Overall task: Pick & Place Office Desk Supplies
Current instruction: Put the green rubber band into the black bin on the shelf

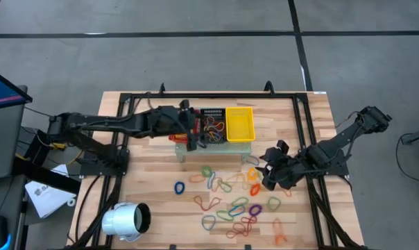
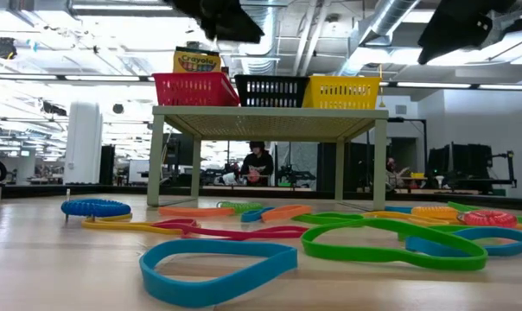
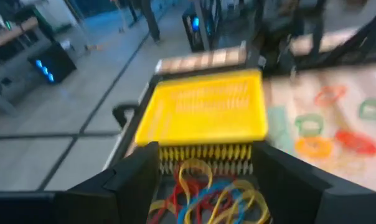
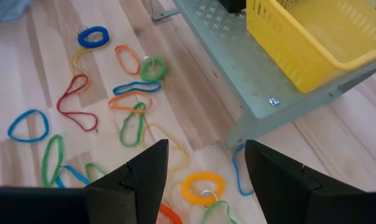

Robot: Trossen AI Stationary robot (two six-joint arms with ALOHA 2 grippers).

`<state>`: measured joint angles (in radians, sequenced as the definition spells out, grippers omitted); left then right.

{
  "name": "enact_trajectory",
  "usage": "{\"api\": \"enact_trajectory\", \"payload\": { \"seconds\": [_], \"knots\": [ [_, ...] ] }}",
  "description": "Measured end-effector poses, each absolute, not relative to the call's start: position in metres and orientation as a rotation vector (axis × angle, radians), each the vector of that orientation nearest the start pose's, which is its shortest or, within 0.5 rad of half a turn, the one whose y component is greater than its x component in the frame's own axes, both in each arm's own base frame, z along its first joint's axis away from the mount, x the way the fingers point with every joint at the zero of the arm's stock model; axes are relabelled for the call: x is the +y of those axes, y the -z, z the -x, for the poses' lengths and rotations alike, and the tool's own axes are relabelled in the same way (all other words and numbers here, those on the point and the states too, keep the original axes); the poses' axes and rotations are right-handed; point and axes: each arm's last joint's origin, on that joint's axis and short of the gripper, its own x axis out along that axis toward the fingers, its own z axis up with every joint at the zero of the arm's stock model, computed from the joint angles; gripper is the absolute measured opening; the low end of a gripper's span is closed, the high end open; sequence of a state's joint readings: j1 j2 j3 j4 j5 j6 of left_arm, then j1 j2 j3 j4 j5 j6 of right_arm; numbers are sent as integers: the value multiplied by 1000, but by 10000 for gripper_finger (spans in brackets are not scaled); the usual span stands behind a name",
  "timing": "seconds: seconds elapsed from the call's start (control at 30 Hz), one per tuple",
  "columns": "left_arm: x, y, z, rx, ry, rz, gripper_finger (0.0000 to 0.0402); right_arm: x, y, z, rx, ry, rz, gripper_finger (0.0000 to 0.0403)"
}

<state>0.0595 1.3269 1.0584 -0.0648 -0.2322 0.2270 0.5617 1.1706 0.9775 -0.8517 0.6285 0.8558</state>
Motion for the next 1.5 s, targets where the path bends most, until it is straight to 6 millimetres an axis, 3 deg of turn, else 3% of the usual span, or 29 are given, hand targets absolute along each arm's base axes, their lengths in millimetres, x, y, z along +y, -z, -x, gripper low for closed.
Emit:
{"api": "enact_trajectory", "payload": {
  "seconds": [0.17,0.3,0.47,0.57,0.73,1.0,1.3,1.5],
  "knots": [
    [-3,-359,-263,290,-275,-264,243,102,-282,-194,716,393,-249,209],
    [-18,-390,-217,179,-265,-217,234,101,-283,-195,708,394,-257,209],
    [-26,-411,-162,81,-232,-153,219,95,-283,-199,698,426,-276,209],
    [-24,-411,-135,59,-225,-120,210,88,-284,-202,697,457,-287,209],
    [-20,-391,-114,59,-212,-48,195,72,-289,-204,717,559,-330,209],
    [-20,-337,-111,112,-184,25,162,46,-275,-199,859,692,-405,209],
    [-27,-281,-121,26,-54,85,133,45,-248,-194,921,733,-403,209],
    [-28,-271,-117,-18,24,119,118,45,-224,-190,960,728,-466,209]
  ]
}}
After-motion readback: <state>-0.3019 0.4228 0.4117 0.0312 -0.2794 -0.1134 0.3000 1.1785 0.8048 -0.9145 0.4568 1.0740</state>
